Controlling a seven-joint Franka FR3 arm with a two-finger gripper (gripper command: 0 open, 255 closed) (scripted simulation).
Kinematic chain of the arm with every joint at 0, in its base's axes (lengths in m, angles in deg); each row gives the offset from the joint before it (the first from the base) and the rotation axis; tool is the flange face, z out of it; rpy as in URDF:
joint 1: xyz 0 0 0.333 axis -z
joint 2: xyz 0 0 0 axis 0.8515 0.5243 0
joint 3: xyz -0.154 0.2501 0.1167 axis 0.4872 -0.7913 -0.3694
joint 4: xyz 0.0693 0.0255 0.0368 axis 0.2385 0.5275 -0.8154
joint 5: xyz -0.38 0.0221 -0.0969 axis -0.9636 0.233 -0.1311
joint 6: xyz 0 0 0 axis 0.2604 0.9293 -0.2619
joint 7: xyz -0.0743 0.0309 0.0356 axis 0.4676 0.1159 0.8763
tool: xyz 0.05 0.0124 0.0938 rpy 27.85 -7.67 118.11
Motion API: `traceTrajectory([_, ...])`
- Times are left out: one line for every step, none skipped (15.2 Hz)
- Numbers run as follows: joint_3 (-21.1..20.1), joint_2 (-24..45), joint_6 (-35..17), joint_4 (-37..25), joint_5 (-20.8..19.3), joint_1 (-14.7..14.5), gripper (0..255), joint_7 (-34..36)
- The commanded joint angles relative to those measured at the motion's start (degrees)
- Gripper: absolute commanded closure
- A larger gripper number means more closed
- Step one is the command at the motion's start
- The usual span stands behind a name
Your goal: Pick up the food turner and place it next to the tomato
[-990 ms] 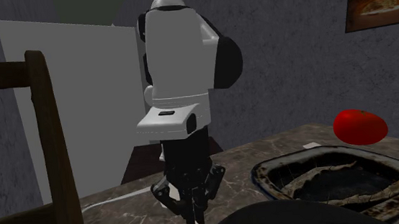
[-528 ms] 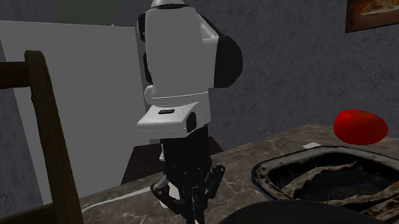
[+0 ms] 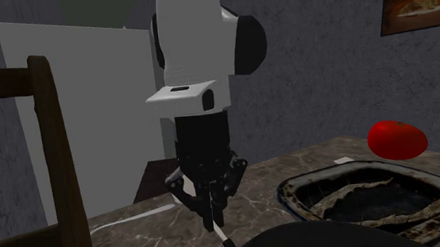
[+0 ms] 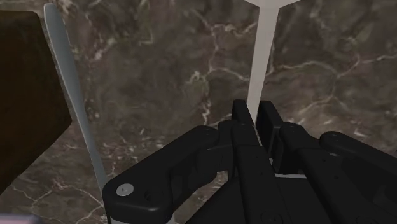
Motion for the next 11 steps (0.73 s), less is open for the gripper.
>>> traceTrajectory([0.0,-0.6,1.3,-0.7,-0.1,0.0,255,0.1])
traceTrajectory([0.1,-0.9,2.0,-1.1,-0.2,0.0,255,0.1])
traceTrajectory([0.1,-1.2,2.7,-1.5,-0.2,0.0,255,0.2])
traceTrajectory([0.1,-1.4,3.3,-1.9,-0.3,0.0,255,0.2])
traceTrajectory([0.1,-1.6,4.0,-2.4,-0.3,-0.1,255,0.3])
traceTrajectory([0.1,-1.9,4.7,-2.8,-0.3,-0.1,255,0.3])
traceTrajectory([0.1,-2.1,5.4,-3.3,-0.4,-0.1,255,0.3])
traceTrajectory([0.1,-2.3,6.1,-3.8,-0.4,-0.1,255,0.4])
traceTrajectory([0.2,-2.5,6.8,-4.3,-0.4,-0.1,255,0.4])
traceTrajectory([0.2,-2.7,7.5,-4.8,-0.5,-0.1,255,0.5])
traceTrajectory([0.2,-2.8,8.2,-5.4,-0.5,-0.1,255,0.5])
